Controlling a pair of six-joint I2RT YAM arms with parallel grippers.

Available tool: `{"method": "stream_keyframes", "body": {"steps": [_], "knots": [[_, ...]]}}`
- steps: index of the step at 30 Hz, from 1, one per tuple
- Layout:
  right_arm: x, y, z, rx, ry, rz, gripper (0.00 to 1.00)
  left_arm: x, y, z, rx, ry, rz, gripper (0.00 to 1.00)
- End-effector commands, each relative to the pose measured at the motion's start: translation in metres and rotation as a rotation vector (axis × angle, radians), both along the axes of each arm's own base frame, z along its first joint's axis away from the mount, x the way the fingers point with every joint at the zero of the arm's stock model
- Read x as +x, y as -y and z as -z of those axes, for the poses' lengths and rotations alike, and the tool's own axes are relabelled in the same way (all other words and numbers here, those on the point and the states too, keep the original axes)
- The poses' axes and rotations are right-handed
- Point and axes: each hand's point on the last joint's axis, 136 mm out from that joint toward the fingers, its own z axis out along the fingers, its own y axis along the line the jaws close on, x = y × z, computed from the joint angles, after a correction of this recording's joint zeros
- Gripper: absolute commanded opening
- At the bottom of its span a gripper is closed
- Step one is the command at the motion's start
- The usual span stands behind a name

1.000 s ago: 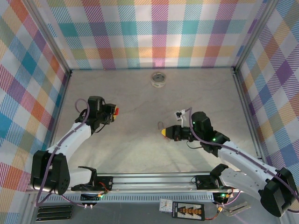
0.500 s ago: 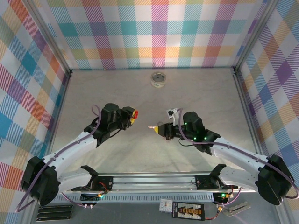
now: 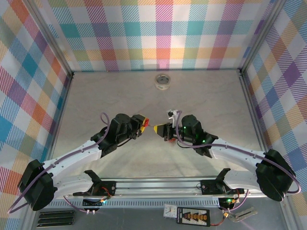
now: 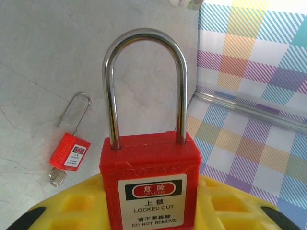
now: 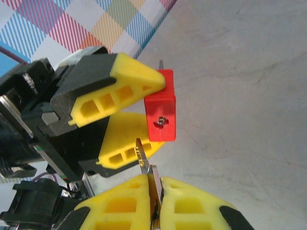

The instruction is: Unlock with the key

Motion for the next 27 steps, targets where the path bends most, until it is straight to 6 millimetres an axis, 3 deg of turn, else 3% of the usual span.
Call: {"method": "stream_keyframes", "body": {"steps": [1,19,27], "knots": [[0.009,-0.006,-0.025,0.045,0.085,0.013,0.00,0.001,0.003,-0.016,-0.061,0.048,-0.023,0.11],[0.016,-0.012,-0.006,0.012,0.058,0.016,0.00,-0.007,0.011,-0.016,-0.078,0.052,-0.007,0.11],[0.013,-0.024,-0.005,-0.002,0.095,-0.027,0.00,-0.010,0.028,-0.019,-0.106,0.052,0.032,0.11]]}}
